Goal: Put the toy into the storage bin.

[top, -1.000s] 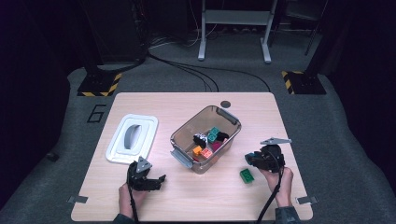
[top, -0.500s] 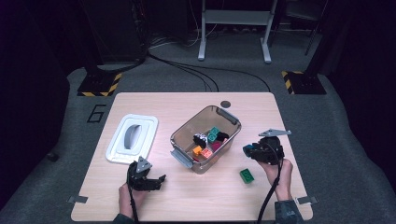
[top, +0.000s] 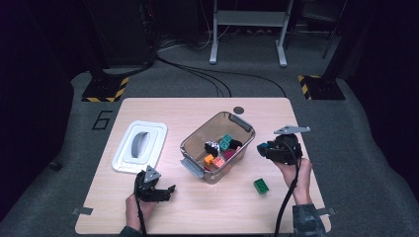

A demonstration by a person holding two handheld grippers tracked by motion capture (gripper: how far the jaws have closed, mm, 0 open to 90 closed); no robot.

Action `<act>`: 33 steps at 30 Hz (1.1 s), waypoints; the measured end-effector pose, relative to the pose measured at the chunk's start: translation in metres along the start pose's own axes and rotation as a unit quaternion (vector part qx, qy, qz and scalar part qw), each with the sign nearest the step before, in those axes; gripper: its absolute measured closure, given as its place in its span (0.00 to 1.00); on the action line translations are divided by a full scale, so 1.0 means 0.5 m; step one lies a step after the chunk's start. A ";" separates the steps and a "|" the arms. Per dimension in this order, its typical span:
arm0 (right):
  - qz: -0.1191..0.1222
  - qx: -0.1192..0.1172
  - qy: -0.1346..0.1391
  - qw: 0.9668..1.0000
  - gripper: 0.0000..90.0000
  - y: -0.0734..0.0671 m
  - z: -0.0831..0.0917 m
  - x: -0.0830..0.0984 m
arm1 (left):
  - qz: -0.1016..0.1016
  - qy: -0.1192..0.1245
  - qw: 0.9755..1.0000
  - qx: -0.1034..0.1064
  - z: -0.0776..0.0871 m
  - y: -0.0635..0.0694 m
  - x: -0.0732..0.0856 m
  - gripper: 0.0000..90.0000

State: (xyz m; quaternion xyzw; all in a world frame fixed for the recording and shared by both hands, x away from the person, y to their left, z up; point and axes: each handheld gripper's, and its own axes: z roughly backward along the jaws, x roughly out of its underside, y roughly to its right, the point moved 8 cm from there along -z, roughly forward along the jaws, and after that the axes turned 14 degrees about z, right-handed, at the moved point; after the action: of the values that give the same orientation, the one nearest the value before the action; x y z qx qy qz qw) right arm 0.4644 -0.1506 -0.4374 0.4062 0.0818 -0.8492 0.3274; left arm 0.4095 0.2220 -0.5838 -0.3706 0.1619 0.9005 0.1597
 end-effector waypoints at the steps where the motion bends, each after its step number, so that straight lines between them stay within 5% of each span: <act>1: 0.007 0.001 0.003 1.000 0.66 0.003 0.005 -0.013 | 0.000 0.000 1.000 0.000 0.000 0.000 0.000 0.15; 14: 0.030 -0.001 0.019 0.999 0.66 -0.005 0.010 -0.095 | 0.000 0.000 1.000 0.000 0.000 0.000 0.000 0.15; 33: 0.061 -0.050 -0.008 0.997 0.66 -0.063 -0.083 -0.136 | 0.000 0.000 1.000 0.000 0.000 0.000 0.000 0.15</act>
State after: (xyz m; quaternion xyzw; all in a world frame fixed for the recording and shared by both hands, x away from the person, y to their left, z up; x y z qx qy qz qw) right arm 0.5021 -0.0763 -0.4181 0.3869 0.0965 -0.8259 0.3987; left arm 0.4095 0.2220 -0.5838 -0.3705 0.1622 0.9005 0.1598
